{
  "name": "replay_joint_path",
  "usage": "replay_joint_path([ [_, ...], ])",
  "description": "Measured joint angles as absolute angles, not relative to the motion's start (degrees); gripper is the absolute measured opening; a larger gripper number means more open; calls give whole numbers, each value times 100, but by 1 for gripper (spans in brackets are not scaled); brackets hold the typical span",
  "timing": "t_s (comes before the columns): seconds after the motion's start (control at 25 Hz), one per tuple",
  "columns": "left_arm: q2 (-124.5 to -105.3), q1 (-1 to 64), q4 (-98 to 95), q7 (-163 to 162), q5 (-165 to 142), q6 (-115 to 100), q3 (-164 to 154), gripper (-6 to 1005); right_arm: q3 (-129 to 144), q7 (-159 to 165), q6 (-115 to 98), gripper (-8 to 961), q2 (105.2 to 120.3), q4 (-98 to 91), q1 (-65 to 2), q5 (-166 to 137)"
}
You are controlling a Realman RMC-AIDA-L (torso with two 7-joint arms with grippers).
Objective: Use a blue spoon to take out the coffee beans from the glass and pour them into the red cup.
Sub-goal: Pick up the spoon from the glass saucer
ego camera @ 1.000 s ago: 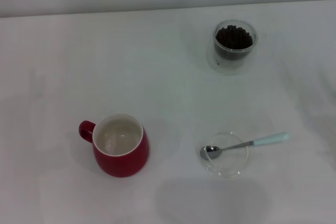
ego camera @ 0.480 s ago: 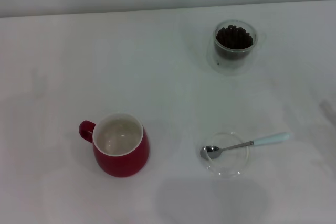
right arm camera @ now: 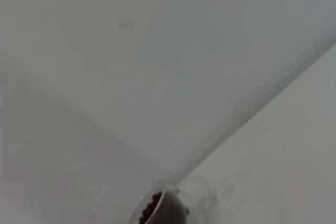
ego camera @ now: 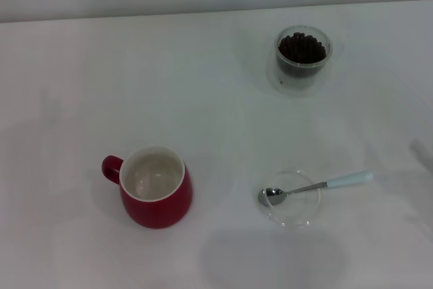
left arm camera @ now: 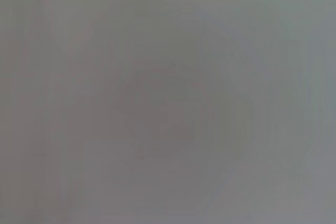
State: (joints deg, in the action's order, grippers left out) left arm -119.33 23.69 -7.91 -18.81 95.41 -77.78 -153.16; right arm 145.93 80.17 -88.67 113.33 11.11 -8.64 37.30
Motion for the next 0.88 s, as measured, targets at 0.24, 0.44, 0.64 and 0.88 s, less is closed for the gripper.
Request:
replay_joint_path([
  [0.24, -11926, 2367, -740, -1828, 9505, -7727, -15334, 891, 14604, 7996, -8964, 795, 11406, 1176, -723, 3582],
  [0.44, -11909, 2384, -626, -1588, 9158, -7520, -15386, 891, 14608, 8008, -8971, 795, 11416, 1139, -712, 3303],
  [0.64, -11916, 2333, -591, -1387, 9033, -7483, -15390, 891, 14607, 8013, -8939, 795, 11424, 1058, -710, 3243],
  [0.88, -11911, 2337, -571, -1289, 8812, -7380, -15387, 891, 14609, 8015, -8929, 795, 11439, 954, -801, 2989],
])
